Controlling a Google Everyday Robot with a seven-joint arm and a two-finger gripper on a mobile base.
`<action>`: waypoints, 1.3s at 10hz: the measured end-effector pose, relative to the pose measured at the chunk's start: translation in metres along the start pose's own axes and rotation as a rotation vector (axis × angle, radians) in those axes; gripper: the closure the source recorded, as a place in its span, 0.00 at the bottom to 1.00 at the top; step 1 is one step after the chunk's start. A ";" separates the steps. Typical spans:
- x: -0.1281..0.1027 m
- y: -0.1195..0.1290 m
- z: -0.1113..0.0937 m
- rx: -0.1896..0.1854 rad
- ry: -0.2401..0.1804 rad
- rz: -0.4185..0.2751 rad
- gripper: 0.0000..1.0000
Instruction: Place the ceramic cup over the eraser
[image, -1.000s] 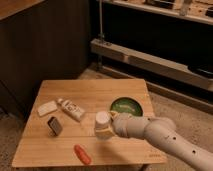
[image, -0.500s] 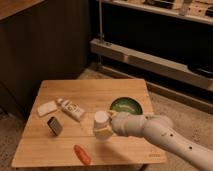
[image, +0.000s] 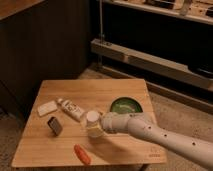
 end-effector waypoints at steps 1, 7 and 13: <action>0.003 -0.001 0.002 0.014 0.012 -0.012 1.00; 0.098 -0.021 -0.005 0.102 0.088 -0.102 1.00; 0.133 -0.031 0.014 0.166 0.110 -0.126 1.00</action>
